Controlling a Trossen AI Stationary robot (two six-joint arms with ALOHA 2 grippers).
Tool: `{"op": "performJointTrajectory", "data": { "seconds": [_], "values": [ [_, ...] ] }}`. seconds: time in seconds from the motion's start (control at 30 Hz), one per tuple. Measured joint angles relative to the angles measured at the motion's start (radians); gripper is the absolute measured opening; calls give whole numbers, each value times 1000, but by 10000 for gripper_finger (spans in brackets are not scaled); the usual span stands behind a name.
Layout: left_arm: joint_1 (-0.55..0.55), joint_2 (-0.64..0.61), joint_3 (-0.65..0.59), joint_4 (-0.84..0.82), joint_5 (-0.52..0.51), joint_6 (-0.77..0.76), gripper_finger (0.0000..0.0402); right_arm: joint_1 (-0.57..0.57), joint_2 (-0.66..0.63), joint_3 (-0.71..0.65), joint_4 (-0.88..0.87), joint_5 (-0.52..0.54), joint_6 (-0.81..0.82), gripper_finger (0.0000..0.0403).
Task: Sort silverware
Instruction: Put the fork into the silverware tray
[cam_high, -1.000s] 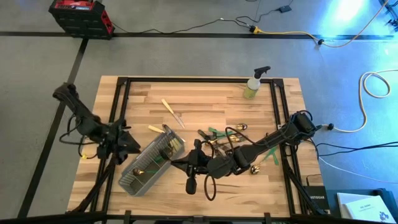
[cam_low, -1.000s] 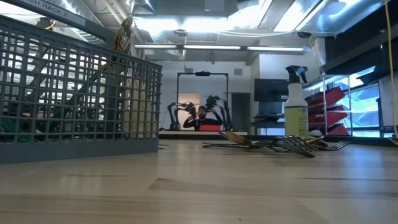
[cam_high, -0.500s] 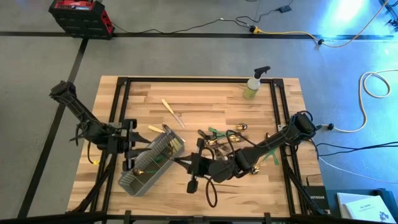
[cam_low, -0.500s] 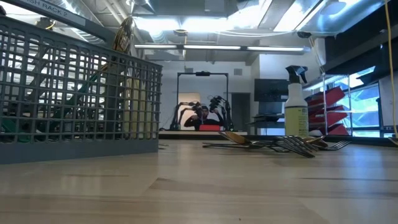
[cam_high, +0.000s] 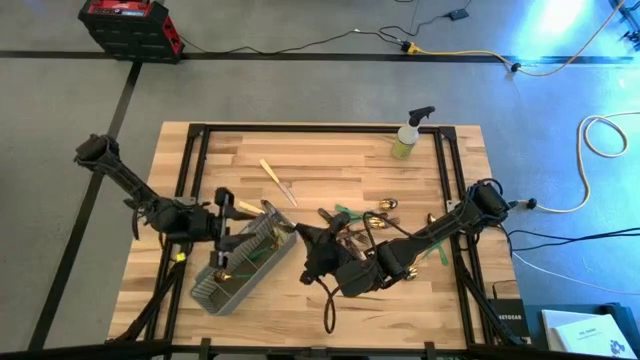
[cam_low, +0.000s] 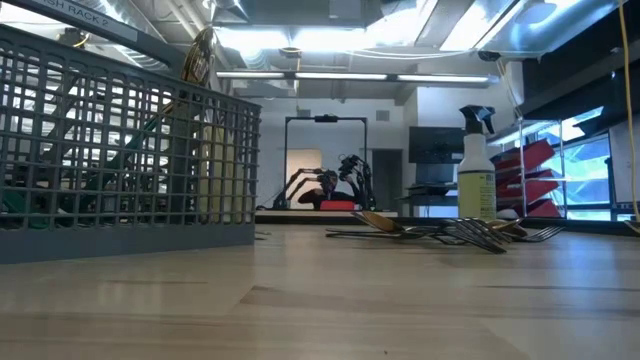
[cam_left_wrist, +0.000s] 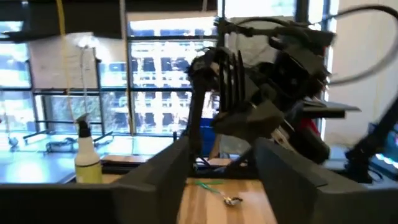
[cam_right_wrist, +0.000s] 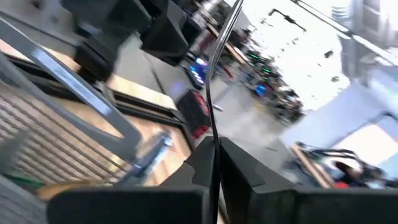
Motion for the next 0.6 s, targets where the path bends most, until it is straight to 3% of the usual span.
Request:
{"op": "performJointTrajectory", "data": {
  "seconds": [0.2, 0.6],
  "values": [
    [75, 42, 0, 122, 33, -75, 250, -26, 0, 0, 3, 36, -19, 0],
    [233, 220, 0, 356, 78, -193, 257, -98, 0, 0, 21, 105, -27, 0]
  ]
}}
